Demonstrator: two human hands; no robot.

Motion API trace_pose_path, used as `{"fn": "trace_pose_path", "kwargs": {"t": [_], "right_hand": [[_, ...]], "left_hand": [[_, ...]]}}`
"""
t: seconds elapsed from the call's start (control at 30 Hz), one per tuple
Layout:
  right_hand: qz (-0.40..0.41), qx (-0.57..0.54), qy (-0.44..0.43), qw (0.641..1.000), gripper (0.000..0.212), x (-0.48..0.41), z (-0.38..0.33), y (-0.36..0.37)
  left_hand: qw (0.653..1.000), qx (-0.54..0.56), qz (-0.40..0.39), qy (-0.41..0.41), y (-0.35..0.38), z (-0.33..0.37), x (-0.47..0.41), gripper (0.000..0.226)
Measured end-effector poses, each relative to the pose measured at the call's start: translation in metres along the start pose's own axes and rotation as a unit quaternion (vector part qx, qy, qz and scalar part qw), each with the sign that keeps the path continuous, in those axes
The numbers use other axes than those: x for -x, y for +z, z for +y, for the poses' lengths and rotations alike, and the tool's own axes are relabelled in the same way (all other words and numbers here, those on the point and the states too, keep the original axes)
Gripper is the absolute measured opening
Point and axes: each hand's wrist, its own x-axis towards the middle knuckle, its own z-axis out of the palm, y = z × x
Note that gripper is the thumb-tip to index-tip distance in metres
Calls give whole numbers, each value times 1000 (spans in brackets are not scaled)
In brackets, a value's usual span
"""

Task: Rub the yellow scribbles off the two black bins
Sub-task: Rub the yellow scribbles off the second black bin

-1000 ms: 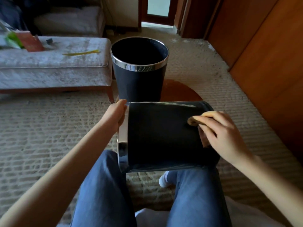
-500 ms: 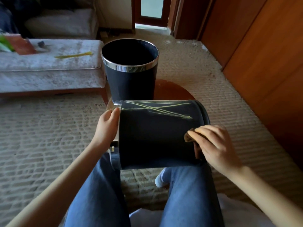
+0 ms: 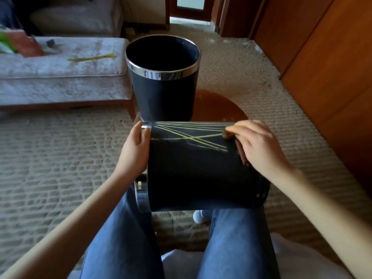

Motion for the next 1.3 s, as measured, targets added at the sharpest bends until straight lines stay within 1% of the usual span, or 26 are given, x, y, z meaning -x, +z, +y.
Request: {"fn": "trace_pose_path", "kwargs": {"t": [0.03,0.13,0.17,0.2,0.23,0.33,0.43,0.5,0.53,0.57,0.63,0.67,0.73,0.8,0.83,0.9,0.97,1.03,1.1,1.17,1.2,1.23,1.3], "right_hand": [[-32,1,18,999,26,-17,7,3],[-144,0,71,987,29,-52,16,7],[-155,9,76,985,30,-53,14,6],[-143,22,70,987,31,-49,10,3],[-108,30,53,992,31,-38,3,-1],[-7,-1,12,1000,34,22,-24,-13],[15,-10,-26,1000,30,84,-36,-13],[8,21,-82,996,27,100,-35,-12],[11,30,-100,994,27,96,-31,-12],[20,30,-94,995,27,84,-28,-12],[37,31,-34,998,28,45,-21,-10],[29,36,-2,999,28,21,-15,-6],[-21,42,45,998,28,-22,-6,0],[-61,42,66,995,29,-45,-6,5],[-56,49,66,995,30,-45,-11,6],[-9,51,50,997,31,-26,-28,4],[28,3,35,999,31,13,-49,2],[40,-27,-3,999,29,53,-65,4],[31,-22,-50,998,26,76,-71,8],[33,-7,-94,995,26,73,-67,8],[38,-3,-98,994,26,63,-66,8],[45,0,-89,995,26,49,-65,8],[42,5,-43,998,28,13,-59,12]], "left_hand": [[1000,5,0,-2,0,1,1,52],[999,43,16,-28,3,11,1,48],[998,56,18,-32,4,14,1,48],[997,69,18,-32,5,14,0,48],[996,82,19,-34,5,14,-1,48],[994,101,19,-45,6,12,-6,49],[994,94,14,-45,5,12,-12,55],[995,89,8,-40,5,10,-14,59],[996,87,5,-36,5,9,-13,56],[996,85,4,-32,4,8,-12,53],[996,85,6,-27,4,6,-10,50],[996,84,7,-27,4,6,-8,49],[997,80,11,-19,5,8,-6,47],[996,79,17,-27,6,12,-6,47],[996,79,20,-33,5,12,-6,47],[995,86,21,-36,6,14,-5,51],[995,93,19,-35,7,14,-7,52],[995,91,19,-40,7,15,-9,48],[996,84,20,-35,7,13,-9,47],[997,71,19,-27,7,11,-7,47],[997,71,19,-26,7,10,-5,47],[997,75,21,-28,7,8,-4,47],[996,80,23,-29,7,9,-3,47]]}}
